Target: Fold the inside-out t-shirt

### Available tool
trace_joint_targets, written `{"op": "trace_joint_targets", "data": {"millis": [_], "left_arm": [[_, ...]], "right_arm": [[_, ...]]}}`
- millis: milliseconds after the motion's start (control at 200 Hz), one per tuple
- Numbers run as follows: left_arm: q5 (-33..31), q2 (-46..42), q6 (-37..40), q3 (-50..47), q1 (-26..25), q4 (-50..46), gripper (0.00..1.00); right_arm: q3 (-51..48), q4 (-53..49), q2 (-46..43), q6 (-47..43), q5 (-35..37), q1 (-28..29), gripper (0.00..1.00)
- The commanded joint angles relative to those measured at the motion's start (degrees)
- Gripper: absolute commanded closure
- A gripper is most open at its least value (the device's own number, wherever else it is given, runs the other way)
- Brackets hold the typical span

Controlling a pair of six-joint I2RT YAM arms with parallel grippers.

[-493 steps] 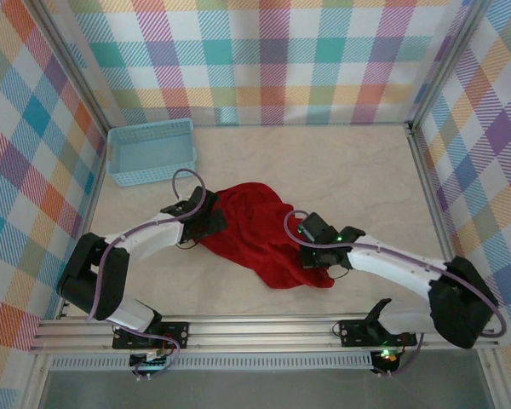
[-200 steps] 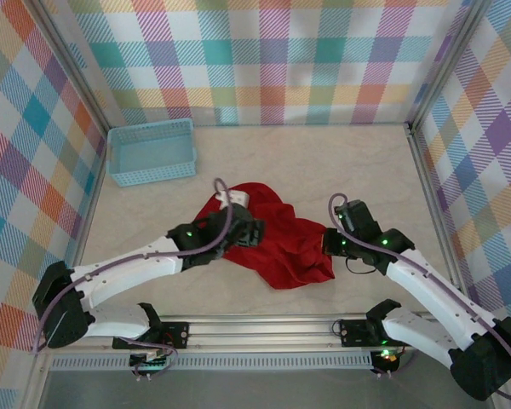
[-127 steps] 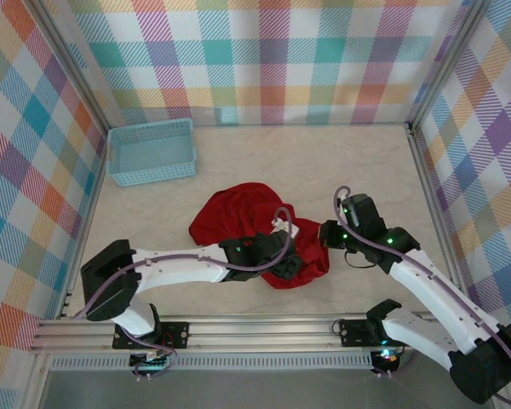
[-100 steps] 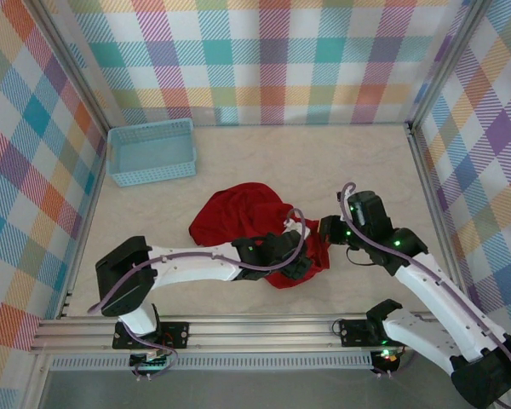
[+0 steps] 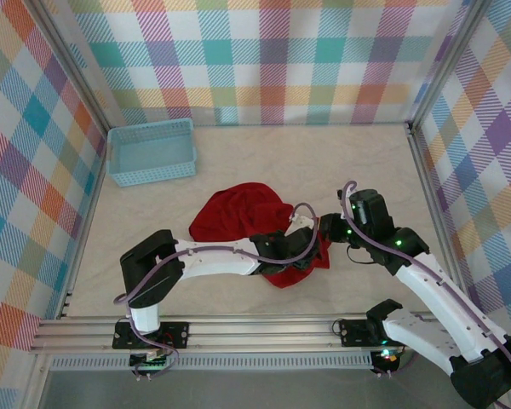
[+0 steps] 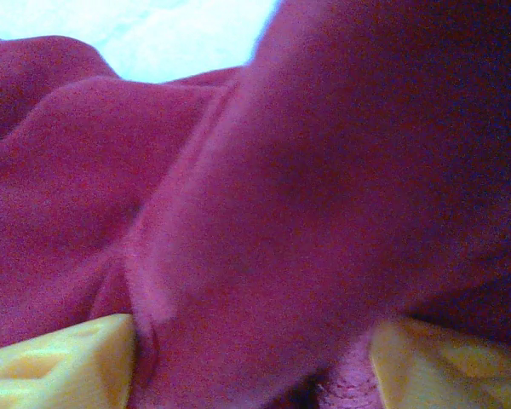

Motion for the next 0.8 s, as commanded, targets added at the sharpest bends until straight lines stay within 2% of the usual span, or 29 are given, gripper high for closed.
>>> {"op": "trace_joint_targets", "data": {"millis": [0, 110, 215, 290, 320, 550, 680, 795], "left_arm": [[-2.63, -0.19, -0.78, 1.59, 0.75, -1.61, 0.41], [-4.64, -4.20, -0.29, -2.64, 0.26, 1.92, 0.57], [-5.14, -8.45, 0.28, -7.17, -0.12, 5.34, 0.68], [-6.56, -9.22, 0.31, -7.44, -0.13, 4.20, 0.84], [-6.71, -9.72, 0.20, -7.75, -0.03, 4.18, 0.87], [-3.61, -14.28, -1.03, -11.96, 1.85, 5.74, 0.91], [1.84, -16.61, -2.84, -16.07, 6.08, 7.15, 0.90], [4.70, -16.92, -3.76, -17.49, 9.21, 7.19, 0.90]], "right_arm": [[0.43, 0.04, 0.28, -0.72, 3.08, 0.18, 1.00], [1.14, -3.48, 3.39, -0.40, 8.74, -1.46, 1.00], [1.14, -2.80, 5.58, -1.62, 7.86, -3.32, 1.00], [1.18, -1.09, 5.86, -2.69, 6.68, -3.38, 1.00], [1.35, -0.88, 6.17, -2.97, 6.74, -3.38, 1.00], [2.37, 0.22, 12.35, -6.07, 9.73, -5.38, 0.99], [2.40, 4.01, 18.02, -7.35, 4.15, -11.17, 1.00], [6.15, 8.46, 24.35, -8.84, -1.09, -11.77, 1.00]]}}
